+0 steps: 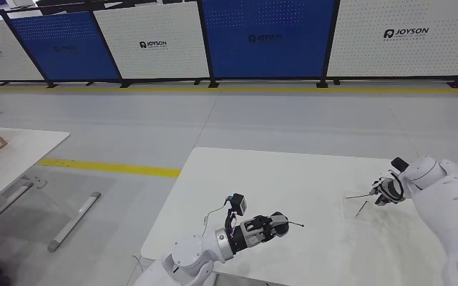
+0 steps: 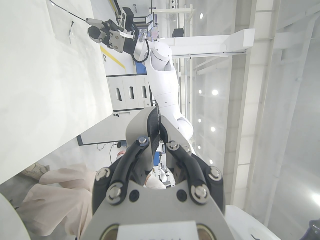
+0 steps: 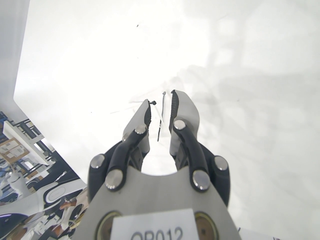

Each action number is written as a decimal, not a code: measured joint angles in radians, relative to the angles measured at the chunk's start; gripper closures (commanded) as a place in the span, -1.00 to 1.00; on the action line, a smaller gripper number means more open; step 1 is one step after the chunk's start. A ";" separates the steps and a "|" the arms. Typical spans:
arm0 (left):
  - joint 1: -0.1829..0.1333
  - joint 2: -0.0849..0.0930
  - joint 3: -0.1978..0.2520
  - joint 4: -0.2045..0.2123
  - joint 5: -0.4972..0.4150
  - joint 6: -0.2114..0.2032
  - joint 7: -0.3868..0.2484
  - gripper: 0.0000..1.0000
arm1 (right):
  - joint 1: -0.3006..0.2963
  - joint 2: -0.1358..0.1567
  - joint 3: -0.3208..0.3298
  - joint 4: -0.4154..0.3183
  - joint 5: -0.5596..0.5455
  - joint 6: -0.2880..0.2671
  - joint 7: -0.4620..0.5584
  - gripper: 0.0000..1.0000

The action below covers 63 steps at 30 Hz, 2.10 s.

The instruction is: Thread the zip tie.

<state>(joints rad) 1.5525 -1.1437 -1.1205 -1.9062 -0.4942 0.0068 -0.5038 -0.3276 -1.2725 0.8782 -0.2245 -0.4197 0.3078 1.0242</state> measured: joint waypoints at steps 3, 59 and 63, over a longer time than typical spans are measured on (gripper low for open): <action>0.000 0.000 0.000 0.000 0.000 0.000 0.000 1.00 | 0.001 -0.002 -0.001 0.002 -0.004 0.001 0.000 0.56; 0.000 0.000 0.000 0.000 0.000 0.000 0.000 1.00 | -0.037 0.057 0.072 -0.061 -0.010 -0.160 -0.026 1.00; 0.000 0.000 0.000 0.000 0.000 0.000 0.000 1.00 | -0.054 0.071 0.086 -0.097 -0.009 -0.171 -0.038 1.00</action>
<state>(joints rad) 1.5525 -1.1437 -1.1205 -1.9062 -0.4942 0.0068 -0.5038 -0.3812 -1.2018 0.9644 -0.3214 -0.4291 0.1364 0.9861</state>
